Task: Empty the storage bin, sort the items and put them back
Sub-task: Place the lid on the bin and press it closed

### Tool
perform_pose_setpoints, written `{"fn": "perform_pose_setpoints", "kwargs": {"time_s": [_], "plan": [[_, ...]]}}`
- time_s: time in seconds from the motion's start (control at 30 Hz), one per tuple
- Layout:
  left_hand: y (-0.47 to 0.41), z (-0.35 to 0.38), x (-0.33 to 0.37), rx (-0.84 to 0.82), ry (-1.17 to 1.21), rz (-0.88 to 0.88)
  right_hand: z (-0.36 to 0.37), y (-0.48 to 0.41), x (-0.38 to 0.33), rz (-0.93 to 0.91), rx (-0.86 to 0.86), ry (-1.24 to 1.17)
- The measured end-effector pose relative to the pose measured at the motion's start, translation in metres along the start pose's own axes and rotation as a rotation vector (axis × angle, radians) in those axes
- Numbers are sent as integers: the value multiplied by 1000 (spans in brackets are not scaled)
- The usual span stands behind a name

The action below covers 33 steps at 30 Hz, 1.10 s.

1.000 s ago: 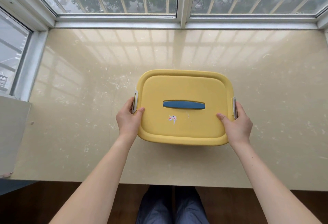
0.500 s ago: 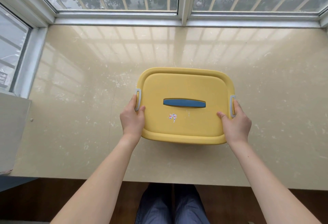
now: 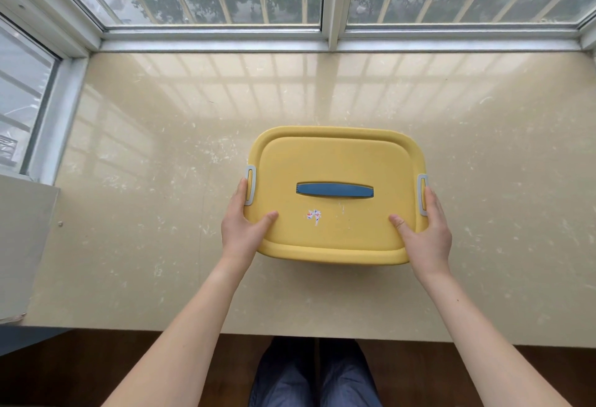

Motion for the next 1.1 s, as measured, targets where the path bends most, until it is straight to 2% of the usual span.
{"fn": "perform_pose_setpoints", "kwargs": {"time_s": [0.43,0.7,0.97,1.1], "plan": [[-48,15,26,20,31,29,9,-60,-23,-41,-7,-31],[-50,14,32,50,-55,4,4,-63,-30,-6,-27,-24],[-75,15,32,-160,-111,-136,5,-84,-35,74,-213,-25],[-53,7,27,-159,-120,-131,-3,-73,-41,45,-211,-8]]}}
Point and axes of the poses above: each hand's wrist, its own y-axis away from the middle knuckle, its own z-axis out of the palm, x = y × z, the point moved 8 cm from there along -y, towards the middle knuckle
